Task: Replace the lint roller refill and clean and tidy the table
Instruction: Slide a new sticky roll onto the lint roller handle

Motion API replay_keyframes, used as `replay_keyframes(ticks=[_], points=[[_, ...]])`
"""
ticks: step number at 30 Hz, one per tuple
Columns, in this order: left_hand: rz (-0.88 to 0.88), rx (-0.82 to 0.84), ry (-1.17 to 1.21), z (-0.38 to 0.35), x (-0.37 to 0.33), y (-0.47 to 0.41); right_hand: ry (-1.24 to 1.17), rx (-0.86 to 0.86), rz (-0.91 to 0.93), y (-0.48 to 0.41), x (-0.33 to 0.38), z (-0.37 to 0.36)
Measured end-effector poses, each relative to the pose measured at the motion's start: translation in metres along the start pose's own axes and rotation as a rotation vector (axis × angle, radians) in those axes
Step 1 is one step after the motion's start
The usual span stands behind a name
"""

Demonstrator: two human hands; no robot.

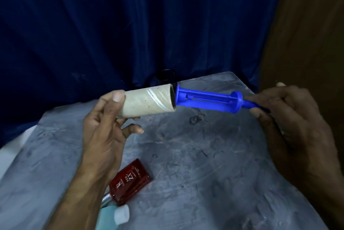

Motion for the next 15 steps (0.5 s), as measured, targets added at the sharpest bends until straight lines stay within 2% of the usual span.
replay_keyframes(ticks=[15], points=[[-0.185, -0.108, -0.159, 0.009, -0.036, 0.007, 0.007, 0.058, 0.161, -0.027, 0.041, -0.015]])
Point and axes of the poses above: each hand's wrist, its own y-axis away from the middle knuckle, its own z-axis out of the back of the hand, x = y × z, the point moved 2 cm from there along -y, towards the middle knuckle, and after that the axes turned 8 degrees about -z, right-handed, at the moved point
